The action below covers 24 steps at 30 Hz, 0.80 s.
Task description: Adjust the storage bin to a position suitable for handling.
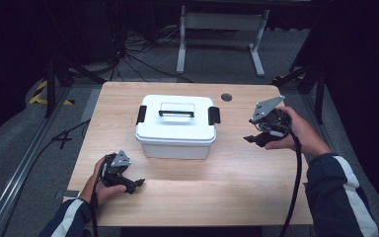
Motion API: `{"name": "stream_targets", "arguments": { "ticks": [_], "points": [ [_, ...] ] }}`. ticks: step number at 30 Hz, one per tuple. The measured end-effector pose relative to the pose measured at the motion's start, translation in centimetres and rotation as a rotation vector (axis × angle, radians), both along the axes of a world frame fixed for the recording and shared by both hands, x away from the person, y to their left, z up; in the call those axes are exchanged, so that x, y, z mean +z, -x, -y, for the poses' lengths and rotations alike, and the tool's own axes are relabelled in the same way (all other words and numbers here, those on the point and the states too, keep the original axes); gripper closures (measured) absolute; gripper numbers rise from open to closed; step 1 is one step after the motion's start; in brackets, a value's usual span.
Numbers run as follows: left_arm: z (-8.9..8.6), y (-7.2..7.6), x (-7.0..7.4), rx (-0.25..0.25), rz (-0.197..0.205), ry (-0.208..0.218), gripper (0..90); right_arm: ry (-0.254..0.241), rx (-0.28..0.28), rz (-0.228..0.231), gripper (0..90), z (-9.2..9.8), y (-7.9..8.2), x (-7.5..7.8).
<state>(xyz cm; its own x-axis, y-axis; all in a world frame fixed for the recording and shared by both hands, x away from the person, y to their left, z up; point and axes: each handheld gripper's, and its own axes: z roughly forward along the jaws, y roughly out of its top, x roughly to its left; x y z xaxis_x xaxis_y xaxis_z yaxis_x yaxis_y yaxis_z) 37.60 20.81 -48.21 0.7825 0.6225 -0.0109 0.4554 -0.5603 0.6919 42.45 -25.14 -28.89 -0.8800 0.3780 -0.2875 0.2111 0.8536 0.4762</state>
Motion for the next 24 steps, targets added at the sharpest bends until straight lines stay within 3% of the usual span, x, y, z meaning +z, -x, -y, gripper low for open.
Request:
{"name": "stream_targets", "arguments": {
  "ticks": [3,6,11,17,20,24],
  "points": [
    [0.0,0.0,0.0,0.000,0.000,0.000,0.2,0.020,0.028,0.003,38.6,-1.3,-0.6,0.6],
    [0.0,0.0,0.0,0.000,0.000,0.000,0.2,0.005,0.051,-0.002,39.6,-2.4,-1.2,1.4],
    [0.0,-0.1,0.0,-0.007,0.005,-0.008,0.2,0.038,0.079,0.017,40.2,-4.6,-2.0,2.2],
    [-0.1,-0.1,0.0,-0.011,0.006,-0.008,0.1,0.110,0.115,0.027,41.5,-7.1,-2.9,1.7],
    [0.0,-0.1,0.0,-0.009,0.001,-0.004,0.2,0.112,0.135,0.041,41.5,-7.8,-3.2,1.5],
    [0.0,-0.1,0.0,-0.009,0.001,-0.004,0.1,0.064,0.139,0.063,41.6,-8.4,-3.5,1.5]
  ]
}}
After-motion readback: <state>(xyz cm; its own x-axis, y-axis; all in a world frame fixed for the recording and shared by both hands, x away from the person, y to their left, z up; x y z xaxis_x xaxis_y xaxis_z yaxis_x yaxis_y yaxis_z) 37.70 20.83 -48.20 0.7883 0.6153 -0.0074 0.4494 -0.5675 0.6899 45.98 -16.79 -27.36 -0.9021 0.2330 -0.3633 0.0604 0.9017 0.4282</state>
